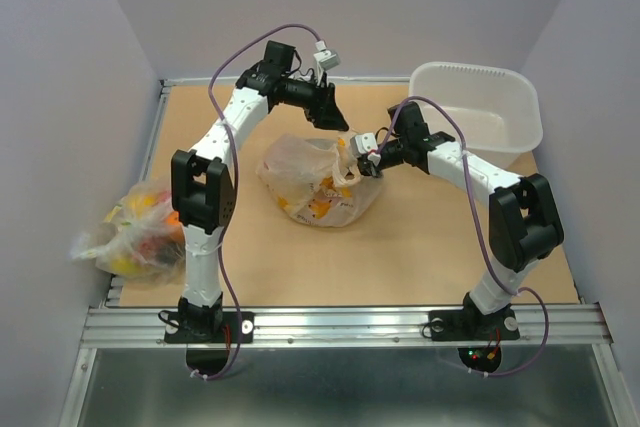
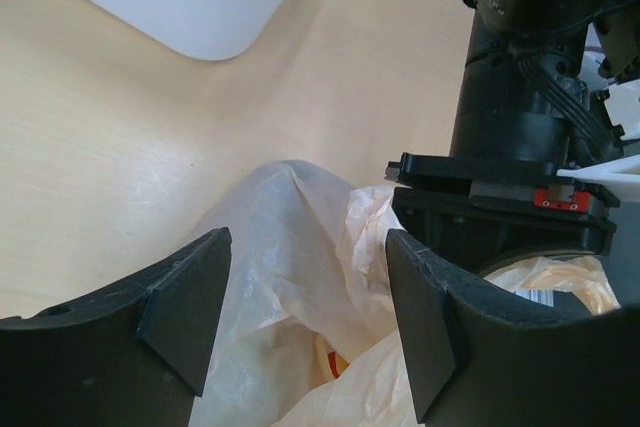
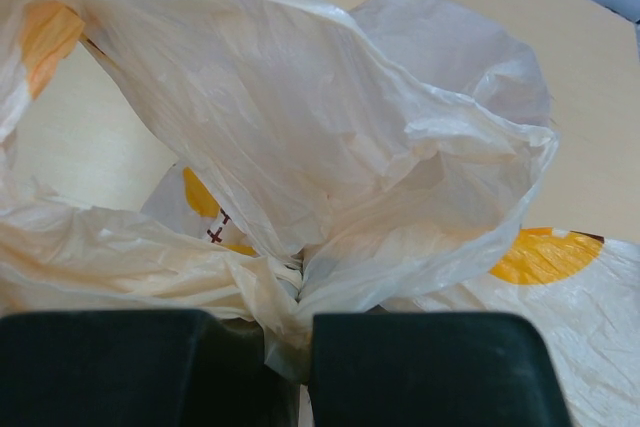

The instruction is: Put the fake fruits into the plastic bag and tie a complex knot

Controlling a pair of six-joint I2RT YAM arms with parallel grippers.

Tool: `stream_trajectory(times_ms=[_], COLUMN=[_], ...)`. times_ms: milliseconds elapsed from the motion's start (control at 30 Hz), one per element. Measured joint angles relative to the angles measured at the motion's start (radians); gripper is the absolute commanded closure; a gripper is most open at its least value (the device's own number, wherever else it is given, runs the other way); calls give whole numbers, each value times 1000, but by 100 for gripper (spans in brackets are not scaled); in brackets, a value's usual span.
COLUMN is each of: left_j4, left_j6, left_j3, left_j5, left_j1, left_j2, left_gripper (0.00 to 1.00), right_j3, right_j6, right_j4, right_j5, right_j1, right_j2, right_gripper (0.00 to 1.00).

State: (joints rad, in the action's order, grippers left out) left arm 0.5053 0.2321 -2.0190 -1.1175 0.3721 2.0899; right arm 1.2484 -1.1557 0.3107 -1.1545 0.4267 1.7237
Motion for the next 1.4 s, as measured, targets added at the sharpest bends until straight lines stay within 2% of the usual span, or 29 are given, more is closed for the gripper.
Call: stream_trajectory(times_ms=[67, 100, 167, 200, 233, 300, 433, 600, 733, 967, 1133, 1300, 1400], left_j4=[48, 75, 107, 125, 141, 157, 125, -21, -72, -277, -393, -476, -521], left_j6=[37, 57, 80, 95, 108, 119, 82, -61, -87, -158, -240, -311, -343], left_j3=[-20, -27, -32, -34, -39, -46, -40, 105, 161, 393, 480, 542, 584], left_j5=[-11, -21, -37, -45, -60, -81, -125, -147, -152, -95, -56, -36, -20], left_j1=[0, 0, 1, 1, 1, -5, -27, -104, -132, -132, -141, -152, -156], left_j2=[15, 19, 21, 22, 22, 22, 21, -59, -129, -322, -362, -368, -377], left_gripper=[36, 51, 72, 78, 90, 100, 100, 100, 100, 100, 100, 100, 100], right_j3=[0, 0, 0, 0, 1, 2, 3, 33, 57, 63, 76, 100, 106], right_j6=[-1, 0, 0, 2, 8, 15, 43, 137, 213, 355, 476, 612, 686], right_j4=[1, 1, 3, 3, 4, 4, 1, -25, -57, -68, -80, -83, -82], right_j5=[3, 5, 7, 8, 13, 19, 40, 56, 59, 28, -6, -34, -52], right_j1=[0, 0, 0, 0, 0, 0, 0, -7, -14, -13, -15, -26, -35], right_j2=[0, 0, 0, 0, 0, 0, 0, 1, 6, 9, 38, 79, 103], right_gripper=[100, 100, 100, 100, 100, 100, 100, 99, 100, 100, 100, 95, 87])
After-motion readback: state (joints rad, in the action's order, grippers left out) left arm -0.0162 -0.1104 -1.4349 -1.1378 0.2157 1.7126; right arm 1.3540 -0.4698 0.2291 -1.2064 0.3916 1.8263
